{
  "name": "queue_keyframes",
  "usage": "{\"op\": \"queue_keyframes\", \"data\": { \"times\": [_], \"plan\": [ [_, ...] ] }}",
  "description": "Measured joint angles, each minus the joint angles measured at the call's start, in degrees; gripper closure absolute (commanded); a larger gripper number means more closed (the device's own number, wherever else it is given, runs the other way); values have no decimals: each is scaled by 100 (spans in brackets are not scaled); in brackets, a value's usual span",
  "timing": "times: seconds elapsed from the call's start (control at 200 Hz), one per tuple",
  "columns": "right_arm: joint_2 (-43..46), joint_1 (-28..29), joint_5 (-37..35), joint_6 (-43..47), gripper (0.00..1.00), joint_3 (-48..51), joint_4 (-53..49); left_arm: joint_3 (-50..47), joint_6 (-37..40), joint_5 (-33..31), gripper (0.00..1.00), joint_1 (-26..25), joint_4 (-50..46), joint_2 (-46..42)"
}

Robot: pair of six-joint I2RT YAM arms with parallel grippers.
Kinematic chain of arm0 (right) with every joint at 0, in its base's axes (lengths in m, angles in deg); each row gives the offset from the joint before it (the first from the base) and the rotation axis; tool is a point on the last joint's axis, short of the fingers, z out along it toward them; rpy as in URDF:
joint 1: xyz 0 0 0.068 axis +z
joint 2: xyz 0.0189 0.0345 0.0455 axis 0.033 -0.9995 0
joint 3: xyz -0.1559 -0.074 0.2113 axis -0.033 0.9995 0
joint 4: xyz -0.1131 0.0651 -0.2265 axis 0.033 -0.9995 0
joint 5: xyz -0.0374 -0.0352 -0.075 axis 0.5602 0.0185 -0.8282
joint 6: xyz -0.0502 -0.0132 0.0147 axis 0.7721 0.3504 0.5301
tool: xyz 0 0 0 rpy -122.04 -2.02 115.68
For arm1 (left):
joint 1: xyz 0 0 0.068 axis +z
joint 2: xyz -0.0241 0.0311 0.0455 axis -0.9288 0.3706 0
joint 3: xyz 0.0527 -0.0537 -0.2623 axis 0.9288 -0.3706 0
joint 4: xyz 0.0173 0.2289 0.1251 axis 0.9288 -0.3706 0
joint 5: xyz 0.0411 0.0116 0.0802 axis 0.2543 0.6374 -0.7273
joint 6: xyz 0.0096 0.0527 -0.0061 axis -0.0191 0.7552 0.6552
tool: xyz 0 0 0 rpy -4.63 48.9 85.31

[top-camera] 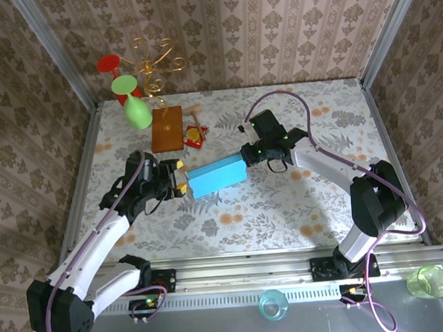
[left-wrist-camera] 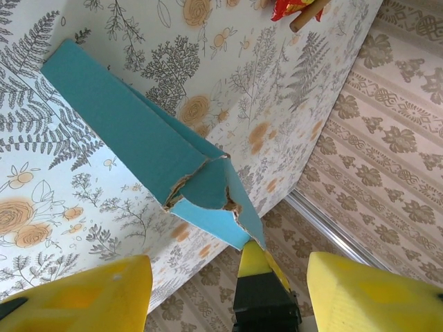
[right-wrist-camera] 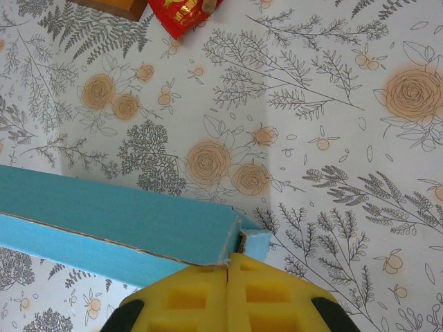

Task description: Fold the paper box

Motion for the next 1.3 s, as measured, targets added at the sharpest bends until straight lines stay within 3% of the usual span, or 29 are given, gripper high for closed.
{"op": "queue_keyframes", "data": {
  "times": [0.38,0.545,1.04,1.3],
  "plan": [
    [0,0,0,2,100,0,-4,-260,-313,2,41,-35,649,767],
    [0,0,0,0,100,0,-4,-363,-409,-22,50,-105,802,765],
    [0,0,0,0,100,0,-9,-673,-566,-306,56,-455,1106,525],
    [0,0,-2,-2,100,0,-9,-837,-625,-391,66,-476,1375,442]
  ]
}}
